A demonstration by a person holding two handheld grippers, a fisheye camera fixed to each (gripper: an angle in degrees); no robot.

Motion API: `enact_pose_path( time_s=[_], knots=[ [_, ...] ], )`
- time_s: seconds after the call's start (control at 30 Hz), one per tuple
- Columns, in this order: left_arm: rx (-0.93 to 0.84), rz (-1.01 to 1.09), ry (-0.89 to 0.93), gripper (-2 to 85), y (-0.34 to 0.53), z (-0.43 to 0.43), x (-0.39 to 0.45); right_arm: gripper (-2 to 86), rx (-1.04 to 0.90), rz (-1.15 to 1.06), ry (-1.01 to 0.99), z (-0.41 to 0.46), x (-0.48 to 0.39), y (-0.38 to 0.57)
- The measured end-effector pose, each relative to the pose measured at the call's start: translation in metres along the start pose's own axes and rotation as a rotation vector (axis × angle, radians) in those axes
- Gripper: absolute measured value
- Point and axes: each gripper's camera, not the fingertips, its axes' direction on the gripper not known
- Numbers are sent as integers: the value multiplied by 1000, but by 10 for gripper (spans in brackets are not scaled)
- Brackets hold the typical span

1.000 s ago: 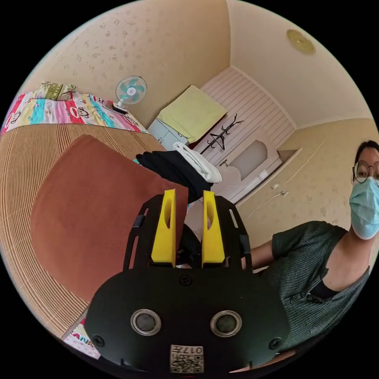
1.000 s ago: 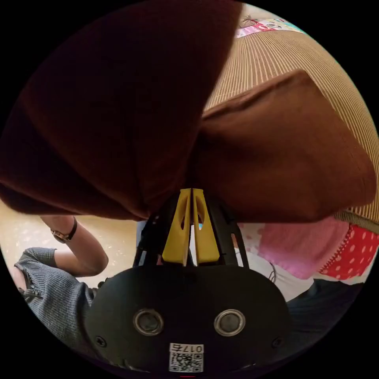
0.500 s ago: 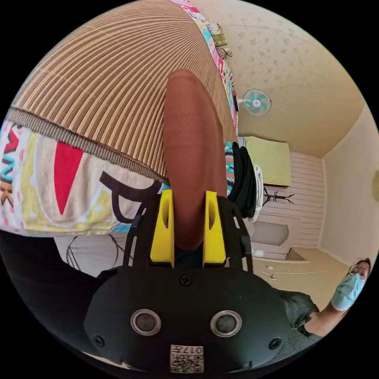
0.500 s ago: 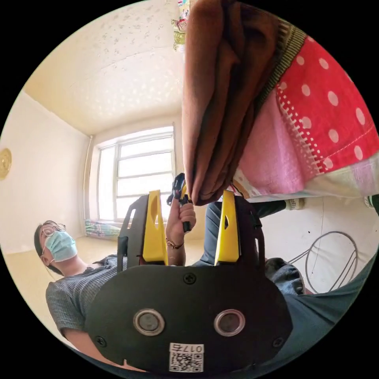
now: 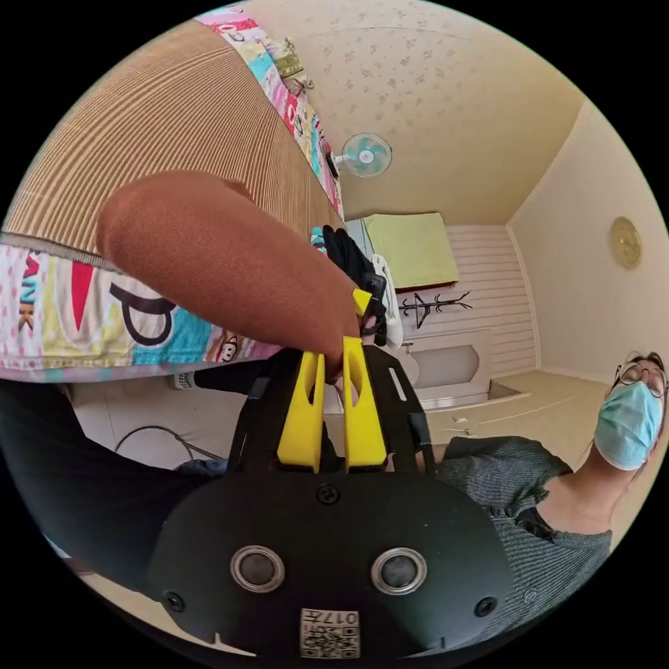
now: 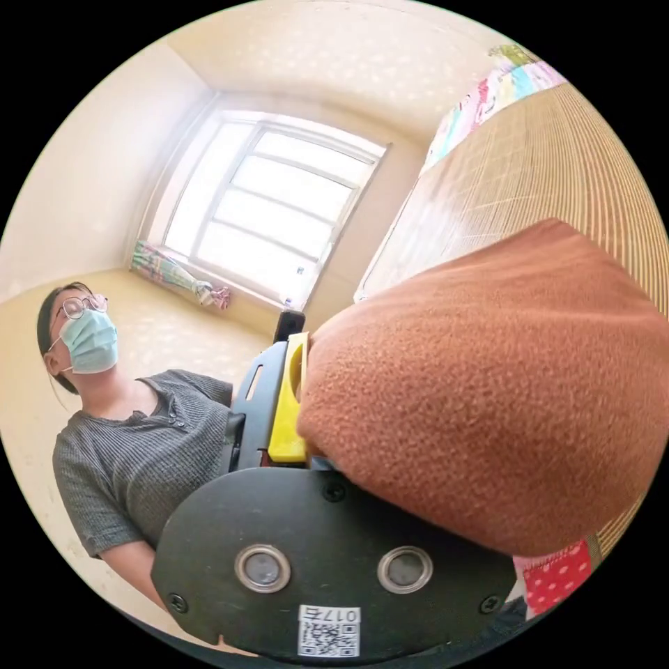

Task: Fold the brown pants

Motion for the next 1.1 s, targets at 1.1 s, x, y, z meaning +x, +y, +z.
enact_pose_path(
  time_s=[1.1],
  knots=[
    [537,-11,-311,31,67,-217,-53,12,-354,160,476,116,-15,62]
  ],
)
